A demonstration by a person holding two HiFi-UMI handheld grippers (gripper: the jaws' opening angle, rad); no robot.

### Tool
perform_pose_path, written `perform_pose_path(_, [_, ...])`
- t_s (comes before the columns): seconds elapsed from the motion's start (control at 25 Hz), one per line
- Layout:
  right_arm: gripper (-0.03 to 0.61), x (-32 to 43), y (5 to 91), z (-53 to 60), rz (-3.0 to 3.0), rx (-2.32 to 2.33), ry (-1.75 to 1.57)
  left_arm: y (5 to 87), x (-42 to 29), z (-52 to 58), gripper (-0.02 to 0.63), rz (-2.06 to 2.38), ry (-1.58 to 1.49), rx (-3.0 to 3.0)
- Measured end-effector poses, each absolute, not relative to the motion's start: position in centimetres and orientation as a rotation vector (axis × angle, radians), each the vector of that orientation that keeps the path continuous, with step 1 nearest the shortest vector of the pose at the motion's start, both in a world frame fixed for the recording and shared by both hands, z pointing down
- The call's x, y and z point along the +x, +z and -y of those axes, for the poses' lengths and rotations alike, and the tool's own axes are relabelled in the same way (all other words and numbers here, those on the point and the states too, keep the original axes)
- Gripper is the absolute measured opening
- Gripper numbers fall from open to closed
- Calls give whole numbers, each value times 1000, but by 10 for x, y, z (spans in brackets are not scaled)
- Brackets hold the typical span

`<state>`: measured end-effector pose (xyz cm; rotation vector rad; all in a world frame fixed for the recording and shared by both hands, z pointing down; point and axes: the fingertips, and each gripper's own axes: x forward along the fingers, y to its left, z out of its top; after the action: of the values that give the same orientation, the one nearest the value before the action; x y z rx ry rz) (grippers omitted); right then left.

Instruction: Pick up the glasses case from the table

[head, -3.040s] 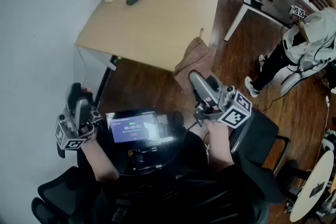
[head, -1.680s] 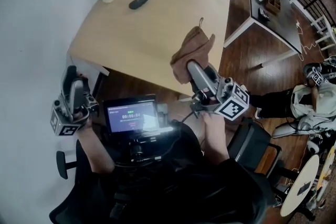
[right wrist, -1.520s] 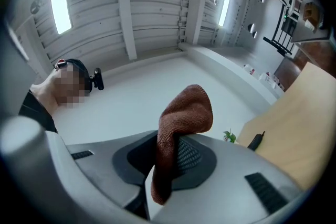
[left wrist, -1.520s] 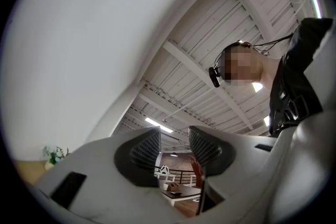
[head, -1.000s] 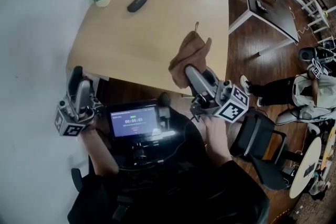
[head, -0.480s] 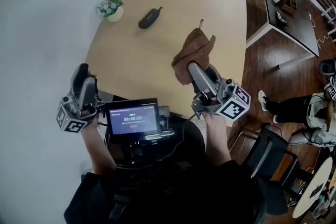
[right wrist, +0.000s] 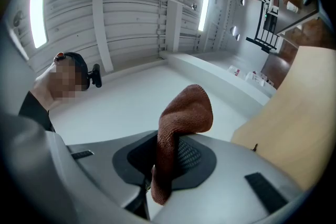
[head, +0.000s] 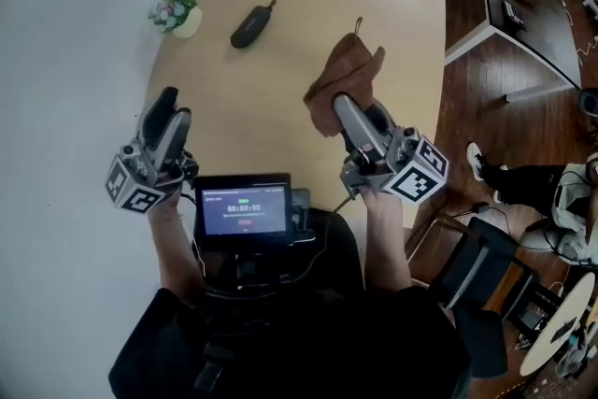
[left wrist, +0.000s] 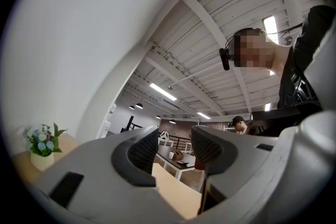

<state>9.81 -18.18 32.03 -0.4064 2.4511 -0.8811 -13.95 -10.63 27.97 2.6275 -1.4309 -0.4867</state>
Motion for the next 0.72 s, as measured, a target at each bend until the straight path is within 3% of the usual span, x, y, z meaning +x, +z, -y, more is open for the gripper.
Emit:
perform_pose_path(0.36, [60, 86, 337, 206, -2448, -623, -880, 334, -146, 186, 201, 1238, -399, 2606])
perform_pose_path(0.72, [60, 56, 345, 200, -2486, -778, -879, 441, -178, 249, 269, 1128, -232, 2392])
